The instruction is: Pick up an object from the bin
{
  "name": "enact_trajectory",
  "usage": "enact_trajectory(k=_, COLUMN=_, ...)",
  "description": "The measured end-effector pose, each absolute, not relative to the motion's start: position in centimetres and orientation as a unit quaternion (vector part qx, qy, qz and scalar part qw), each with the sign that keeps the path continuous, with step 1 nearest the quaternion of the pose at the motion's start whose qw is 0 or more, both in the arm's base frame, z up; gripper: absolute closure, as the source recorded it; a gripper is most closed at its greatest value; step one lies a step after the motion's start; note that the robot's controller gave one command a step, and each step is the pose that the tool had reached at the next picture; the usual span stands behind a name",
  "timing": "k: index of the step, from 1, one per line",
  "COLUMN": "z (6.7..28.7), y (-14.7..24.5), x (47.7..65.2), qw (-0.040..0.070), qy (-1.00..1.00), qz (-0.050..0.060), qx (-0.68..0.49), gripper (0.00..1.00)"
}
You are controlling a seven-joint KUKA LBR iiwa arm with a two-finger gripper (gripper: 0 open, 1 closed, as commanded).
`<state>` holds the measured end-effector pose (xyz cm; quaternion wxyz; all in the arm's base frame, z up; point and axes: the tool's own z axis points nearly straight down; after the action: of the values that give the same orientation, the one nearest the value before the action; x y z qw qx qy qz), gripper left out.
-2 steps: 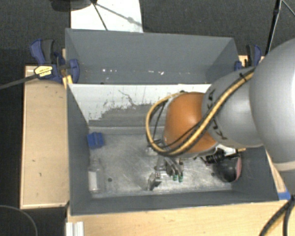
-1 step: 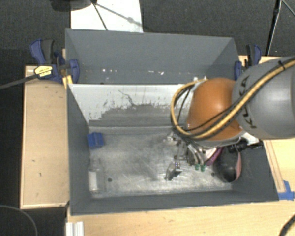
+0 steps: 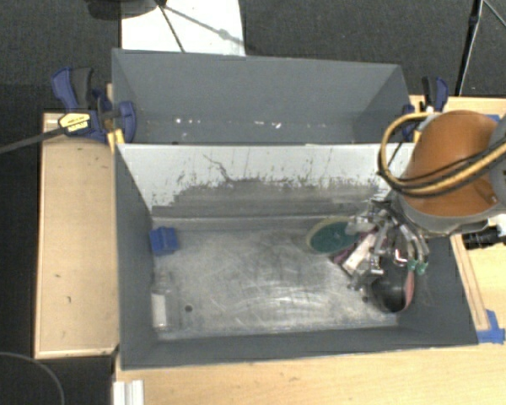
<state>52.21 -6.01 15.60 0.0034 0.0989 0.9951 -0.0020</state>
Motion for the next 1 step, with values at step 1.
enact_trajectory(k=1, z=8.75, y=-7.56, x=53.02, qw=-0.002, qy=0.986, qz=0.003, qx=0.167, gripper=0.0)
